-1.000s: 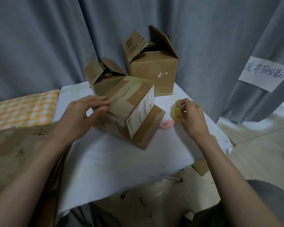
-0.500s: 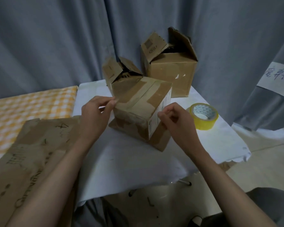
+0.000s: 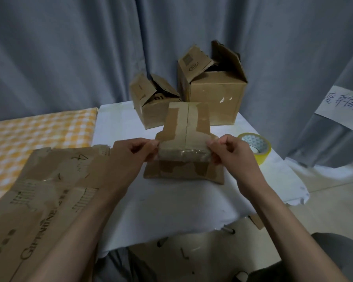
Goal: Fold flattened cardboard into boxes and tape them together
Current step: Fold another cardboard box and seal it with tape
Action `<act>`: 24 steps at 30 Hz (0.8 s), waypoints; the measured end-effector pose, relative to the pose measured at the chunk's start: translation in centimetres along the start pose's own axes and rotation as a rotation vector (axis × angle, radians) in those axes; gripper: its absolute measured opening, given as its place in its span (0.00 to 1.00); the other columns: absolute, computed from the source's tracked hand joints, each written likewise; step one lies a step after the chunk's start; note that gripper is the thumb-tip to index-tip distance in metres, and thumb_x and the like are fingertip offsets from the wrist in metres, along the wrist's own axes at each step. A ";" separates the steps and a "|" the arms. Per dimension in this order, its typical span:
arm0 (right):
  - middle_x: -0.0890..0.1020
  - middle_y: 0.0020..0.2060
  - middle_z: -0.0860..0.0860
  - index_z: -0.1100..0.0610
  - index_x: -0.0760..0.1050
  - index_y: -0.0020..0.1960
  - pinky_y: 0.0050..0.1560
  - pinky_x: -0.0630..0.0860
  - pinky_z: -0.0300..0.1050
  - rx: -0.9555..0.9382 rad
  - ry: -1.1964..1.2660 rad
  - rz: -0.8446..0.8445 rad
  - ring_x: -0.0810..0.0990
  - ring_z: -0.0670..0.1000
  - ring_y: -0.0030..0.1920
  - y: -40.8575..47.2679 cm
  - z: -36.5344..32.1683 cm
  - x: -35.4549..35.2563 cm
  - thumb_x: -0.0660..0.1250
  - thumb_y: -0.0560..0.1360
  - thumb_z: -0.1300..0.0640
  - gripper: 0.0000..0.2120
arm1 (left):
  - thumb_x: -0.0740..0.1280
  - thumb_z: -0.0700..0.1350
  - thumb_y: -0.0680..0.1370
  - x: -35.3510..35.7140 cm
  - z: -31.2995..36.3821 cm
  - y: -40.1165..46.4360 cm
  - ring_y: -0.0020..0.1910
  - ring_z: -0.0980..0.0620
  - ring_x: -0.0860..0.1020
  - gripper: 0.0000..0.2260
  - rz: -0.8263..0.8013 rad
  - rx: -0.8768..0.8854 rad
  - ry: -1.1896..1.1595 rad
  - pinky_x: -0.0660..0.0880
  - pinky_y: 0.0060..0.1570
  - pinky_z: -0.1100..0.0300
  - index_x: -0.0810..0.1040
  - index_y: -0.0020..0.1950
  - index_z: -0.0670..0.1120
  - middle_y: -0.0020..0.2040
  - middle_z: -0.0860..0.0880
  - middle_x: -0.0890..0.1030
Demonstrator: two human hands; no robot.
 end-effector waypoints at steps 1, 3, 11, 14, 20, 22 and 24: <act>0.81 0.29 0.53 0.65 0.76 0.39 0.42 0.78 0.51 0.011 -0.009 -0.005 0.79 0.49 0.31 -0.2 0.1 -0.5 0.72 0.77 0.54 0.15 | 0.70 0.45 0.78 0.3 -0.4 -0.2 0.41 0.53 0.84 0.05 -0.017 -0.039 -0.079 0.79 0.41 0.67 0.86 0.47 0.50 0.40 0.52 0.86; 0.84 0.32 0.55 0.66 0.79 0.39 0.49 0.81 0.57 0.022 -0.041 -0.025 0.82 0.53 0.35 -0.6 0.3 -1.0 0.72 0.77 0.53 0.17 | 0.71 0.45 0.76 0.7 -1.0 -0.4 0.43 0.48 0.85 0.04 -0.056 -0.117 -0.197 0.82 0.47 0.59 0.86 0.45 0.48 0.41 0.47 0.86; 0.83 0.33 0.60 0.63 0.81 0.33 0.51 0.78 0.58 -0.060 -0.262 -0.058 0.82 0.62 0.41 -1.3 -1.3 -0.6 0.69 0.78 0.49 0.21 | 0.72 0.64 0.69 0.6 -1.5 -0.6 0.40 0.48 0.84 0.18 -0.059 -0.130 -0.078 0.80 0.55 0.44 0.86 0.38 0.50 0.35 0.48 0.84; 0.83 0.33 0.61 0.63 0.81 0.34 0.49 0.78 0.55 -0.046 -0.303 -0.068 0.83 0.62 0.41 -1.2 -1.6 -0.5 0.70 0.78 0.48 0.22 | 0.72 0.63 0.69 0.6 -1.2 -0.7 0.39 0.49 0.84 0.14 -0.040 -0.127 -0.059 0.80 0.55 0.43 0.86 0.38 0.53 0.35 0.50 0.85; 0.83 0.35 0.63 0.61 0.84 0.35 0.50 0.77 0.57 -0.016 -0.305 -0.081 0.82 0.64 0.42 -1.1 -1.8 -0.4 0.74 0.75 0.49 0.16 | 0.74 0.59 0.70 0.7 -0.4 -1.1 0.40 0.55 0.82 0.08 0.024 -0.066 0.027 0.80 0.51 0.48 0.85 0.35 0.58 0.38 0.54 0.84; 0.84 0.35 0.59 0.59 0.85 0.38 0.49 0.78 0.55 -0.014 -0.301 -0.086 0.81 0.63 0.42 -1.1 -2.0 -0.3 0.76 0.73 0.51 0.11 | 0.73 0.56 0.71 0.8 -0.1 -1.0 0.39 0.60 0.80 0.04 0.035 -0.041 0.079 0.79 0.47 0.55 0.82 0.37 0.60 0.38 0.56 0.83; 0.83 0.32 0.51 0.58 0.86 0.39 0.46 0.78 0.52 -0.023 -0.308 -0.074 0.80 0.58 0.37 -0.8 -2.1 -0.3 0.77 0.72 0.54 0.07 | 0.73 0.52 0.72 1.1 0.0 -0.8 0.39 0.61 0.78 0.05 0.033 -0.022 0.100 0.77 0.44 0.58 0.81 0.37 0.60 0.38 0.56 0.82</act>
Point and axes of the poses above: each hand's wrist, its own y-axis towards the middle knuckle, its own x-axis out of the palm, z = x × y, the point moved 7 cm from there along y, towards the middle knuckle
